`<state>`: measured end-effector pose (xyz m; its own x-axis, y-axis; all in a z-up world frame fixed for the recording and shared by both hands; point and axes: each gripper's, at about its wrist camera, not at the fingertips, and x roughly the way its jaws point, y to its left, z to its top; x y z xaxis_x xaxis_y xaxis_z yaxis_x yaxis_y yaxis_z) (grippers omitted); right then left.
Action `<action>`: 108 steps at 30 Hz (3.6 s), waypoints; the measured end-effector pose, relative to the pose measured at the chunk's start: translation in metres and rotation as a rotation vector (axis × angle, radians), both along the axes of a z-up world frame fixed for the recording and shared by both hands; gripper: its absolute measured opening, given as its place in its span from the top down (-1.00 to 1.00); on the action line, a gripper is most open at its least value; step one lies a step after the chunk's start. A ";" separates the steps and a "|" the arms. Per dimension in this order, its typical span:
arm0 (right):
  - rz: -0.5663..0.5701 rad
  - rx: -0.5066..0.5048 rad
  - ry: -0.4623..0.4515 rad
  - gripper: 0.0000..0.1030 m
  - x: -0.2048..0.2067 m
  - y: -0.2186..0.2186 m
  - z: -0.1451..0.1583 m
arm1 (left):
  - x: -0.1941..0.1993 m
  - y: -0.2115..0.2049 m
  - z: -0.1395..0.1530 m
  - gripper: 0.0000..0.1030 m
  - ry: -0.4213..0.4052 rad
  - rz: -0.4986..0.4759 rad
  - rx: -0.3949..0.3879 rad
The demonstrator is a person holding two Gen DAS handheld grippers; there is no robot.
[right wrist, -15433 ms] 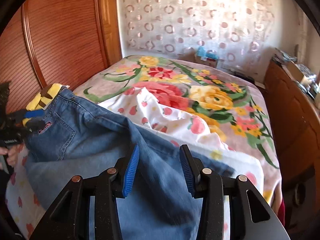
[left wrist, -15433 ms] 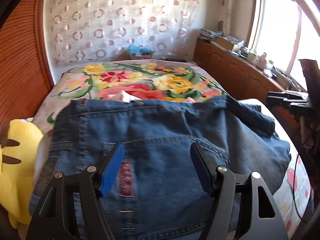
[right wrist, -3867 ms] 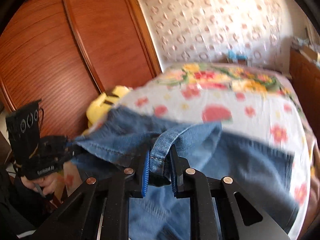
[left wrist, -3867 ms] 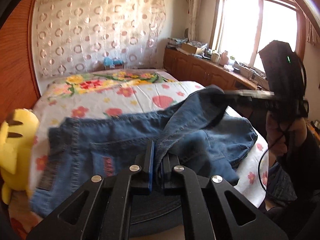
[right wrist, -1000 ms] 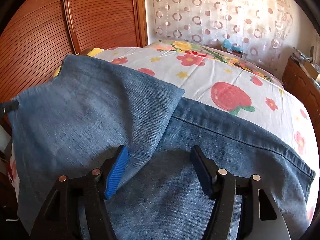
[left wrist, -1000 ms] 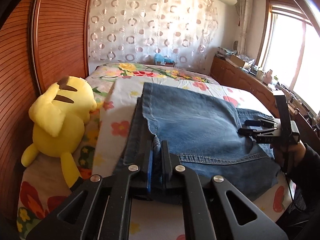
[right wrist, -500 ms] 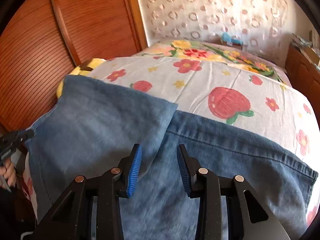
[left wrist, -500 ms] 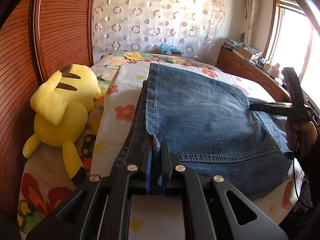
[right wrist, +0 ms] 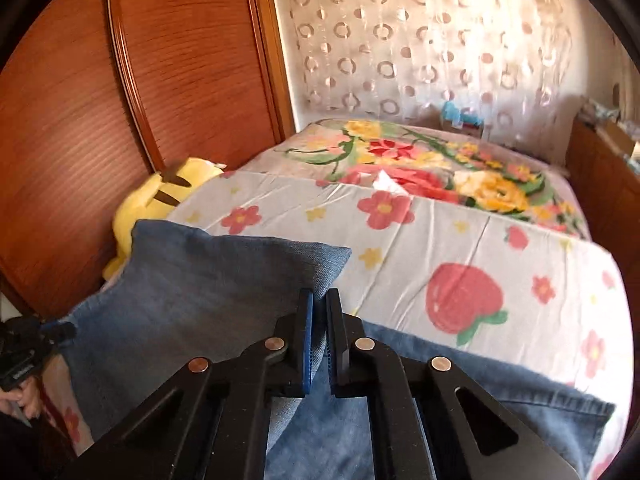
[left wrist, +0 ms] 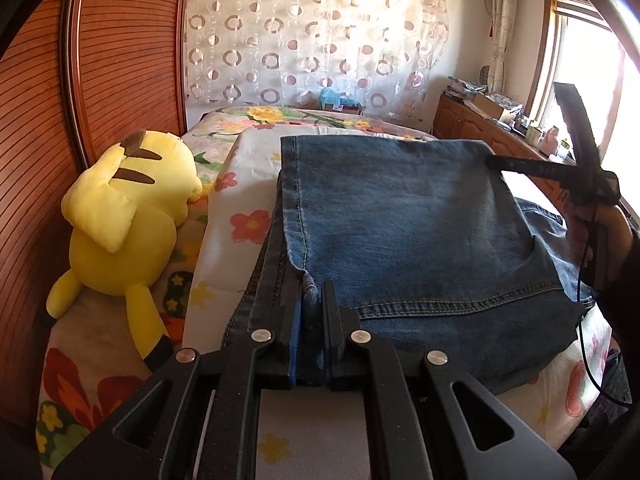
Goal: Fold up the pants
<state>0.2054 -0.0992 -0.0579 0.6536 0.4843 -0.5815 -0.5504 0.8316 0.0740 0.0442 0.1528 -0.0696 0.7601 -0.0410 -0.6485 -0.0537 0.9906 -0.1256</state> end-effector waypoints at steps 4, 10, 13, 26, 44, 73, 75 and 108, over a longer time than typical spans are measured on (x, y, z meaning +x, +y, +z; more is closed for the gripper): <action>-0.022 -0.027 -0.083 0.90 -0.004 0.009 -0.002 | -0.002 -0.003 0.004 0.72 -0.012 -0.002 0.018; 0.046 0.060 -0.216 0.89 -0.032 0.024 0.039 | -0.008 -0.002 0.011 0.40 -0.038 0.001 0.024; 0.032 0.013 -0.205 0.89 -0.027 0.033 0.042 | -0.009 -0.001 0.015 0.15 -0.059 -0.002 0.017; 0.111 0.133 -0.185 0.90 -0.044 0.036 0.071 | -0.004 -0.018 0.018 0.12 -0.061 -0.055 0.031; -0.005 -0.035 -0.109 0.41 -0.026 0.024 0.055 | 0.001 -0.041 0.021 0.12 -0.043 -0.095 0.042; -0.342 -0.003 0.025 0.08 -0.155 -0.187 -0.011 | 0.037 -0.156 0.027 -0.46 -0.026 -0.295 0.060; -0.355 0.007 0.032 0.08 -0.157 -0.189 -0.010 | 0.039 -0.162 0.024 -0.46 -0.019 -0.305 0.063; -0.386 0.005 0.101 0.07 -0.177 -0.192 -0.037 | 0.036 -0.168 -0.019 -0.46 0.066 -0.310 0.057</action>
